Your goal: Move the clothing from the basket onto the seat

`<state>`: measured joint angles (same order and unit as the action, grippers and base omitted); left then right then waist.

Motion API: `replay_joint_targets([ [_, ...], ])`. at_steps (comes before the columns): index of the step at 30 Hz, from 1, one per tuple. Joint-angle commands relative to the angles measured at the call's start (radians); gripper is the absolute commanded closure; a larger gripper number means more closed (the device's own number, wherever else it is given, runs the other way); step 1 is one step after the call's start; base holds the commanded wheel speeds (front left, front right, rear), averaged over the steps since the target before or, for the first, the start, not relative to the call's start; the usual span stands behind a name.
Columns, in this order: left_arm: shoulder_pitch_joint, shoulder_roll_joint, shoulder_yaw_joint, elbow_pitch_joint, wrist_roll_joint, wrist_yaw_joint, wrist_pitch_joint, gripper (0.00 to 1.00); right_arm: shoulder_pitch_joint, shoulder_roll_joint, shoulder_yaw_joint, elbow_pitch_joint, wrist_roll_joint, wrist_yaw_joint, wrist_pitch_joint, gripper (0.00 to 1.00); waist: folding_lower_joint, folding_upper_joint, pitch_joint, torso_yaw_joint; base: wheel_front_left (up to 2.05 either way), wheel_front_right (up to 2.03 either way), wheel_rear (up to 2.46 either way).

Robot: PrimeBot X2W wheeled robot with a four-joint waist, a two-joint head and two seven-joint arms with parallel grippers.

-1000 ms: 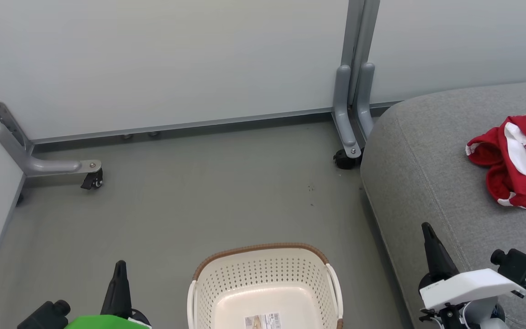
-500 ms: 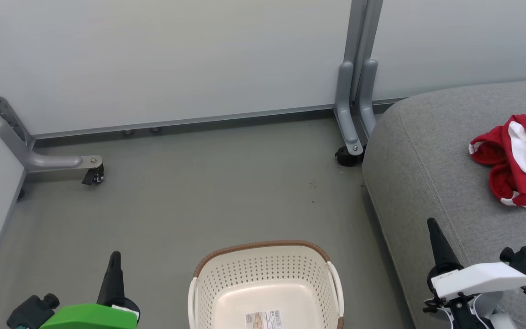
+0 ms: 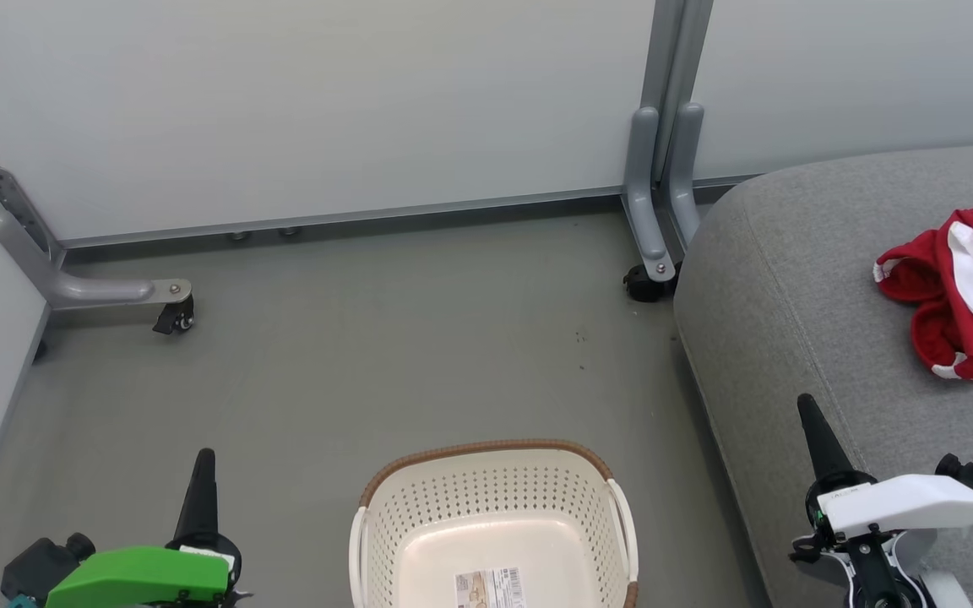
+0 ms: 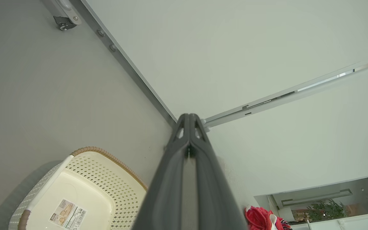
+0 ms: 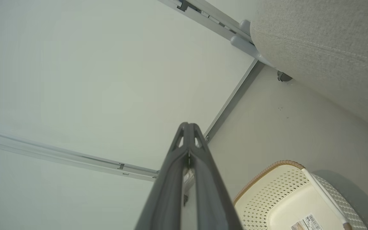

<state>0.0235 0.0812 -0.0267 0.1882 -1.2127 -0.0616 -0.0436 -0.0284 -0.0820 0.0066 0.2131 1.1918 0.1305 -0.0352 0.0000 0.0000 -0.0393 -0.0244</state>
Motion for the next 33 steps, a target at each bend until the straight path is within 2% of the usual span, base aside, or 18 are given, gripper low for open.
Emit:
replay_joint_targets([
  [1,-0.034,0.009,0.010,-0.004,-0.029,-0.009,0.006,1.00,-0.027,-0.004,-0.007,-0.004,0.028,0.000,0.008,1.00,0.0000,0.0000,0.001,0.001,0.00,0.00,0.00],
  [33,-0.101,0.005,0.068,0.034,-0.292,-0.049,0.083,1.00,-0.064,0.003,-0.060,0.018,0.301,0.000,0.083,1.00,0.0000,0.0000,0.025,0.015,0.00,0.00,0.00],
])
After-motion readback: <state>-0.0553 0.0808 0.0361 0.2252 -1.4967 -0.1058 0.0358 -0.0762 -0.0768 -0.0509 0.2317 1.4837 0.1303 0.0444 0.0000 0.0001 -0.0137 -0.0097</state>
